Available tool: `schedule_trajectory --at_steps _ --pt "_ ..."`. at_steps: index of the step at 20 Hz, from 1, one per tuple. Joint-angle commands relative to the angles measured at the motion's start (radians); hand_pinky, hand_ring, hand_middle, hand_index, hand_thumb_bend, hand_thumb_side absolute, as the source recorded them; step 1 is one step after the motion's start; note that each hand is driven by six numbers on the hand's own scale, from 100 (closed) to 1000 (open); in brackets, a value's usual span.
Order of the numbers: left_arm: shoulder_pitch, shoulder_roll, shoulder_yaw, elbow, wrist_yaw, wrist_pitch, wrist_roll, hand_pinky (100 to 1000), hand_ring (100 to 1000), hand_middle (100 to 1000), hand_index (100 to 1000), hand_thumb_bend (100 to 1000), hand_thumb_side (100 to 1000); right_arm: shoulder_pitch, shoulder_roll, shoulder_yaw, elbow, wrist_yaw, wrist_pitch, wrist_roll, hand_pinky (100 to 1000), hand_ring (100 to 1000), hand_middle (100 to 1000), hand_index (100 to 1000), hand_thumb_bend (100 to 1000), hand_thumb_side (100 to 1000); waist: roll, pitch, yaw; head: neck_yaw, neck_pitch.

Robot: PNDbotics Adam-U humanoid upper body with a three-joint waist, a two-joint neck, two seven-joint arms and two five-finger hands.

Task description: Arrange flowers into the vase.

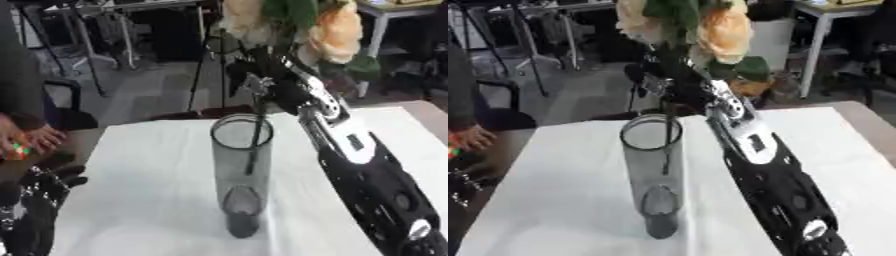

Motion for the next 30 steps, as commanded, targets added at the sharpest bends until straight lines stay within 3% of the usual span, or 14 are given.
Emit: schedule_trajectory --at_steps 1,2,4,13,30 --pt "-0.010 0.010 0.007 -0.008 0.001 -0.005 -0.002 692 696 719 789 1000 871 -0.018 -0.010 -0.011 -0.008 0.004 -0.002 0.003 471 459 328 218 382 392 -0.004 0.000 0.002 0.000 -0.003" --pt "-0.010 0.010 0.007 -0.008 0.001 -0.005 -0.002 692 695 719 789 1000 871 -0.018 -0.010 -0.011 -0.008 0.004 -0.003 0.004 636 635 509 275 383 399 -0.004 0.000 0.002 0.000 -0.003" --pt "-0.009 0.009 0.007 -0.007 0.002 -0.005 -0.002 693 695 719 789 1000 871 -0.018 -0.011 -0.011 -0.005 0.011 -0.006 0.007 662 673 547 305 384 402 -0.005 0.001 0.004 -0.001 -0.002" --pt "-0.009 0.008 0.007 -0.006 0.002 -0.005 -0.002 694 695 719 789 999 871 -0.017 -0.011 -0.012 0.011 0.041 -0.019 0.040 713 716 613 452 383 416 -0.006 0.003 0.009 -0.002 -0.001" --pt "-0.010 0.007 0.007 -0.004 0.002 -0.006 -0.003 694 693 719 789 998 872 -0.017 -0.011 -0.020 0.042 0.100 -0.038 0.093 742 735 634 494 399 428 -0.008 0.005 0.009 -0.004 -0.001"
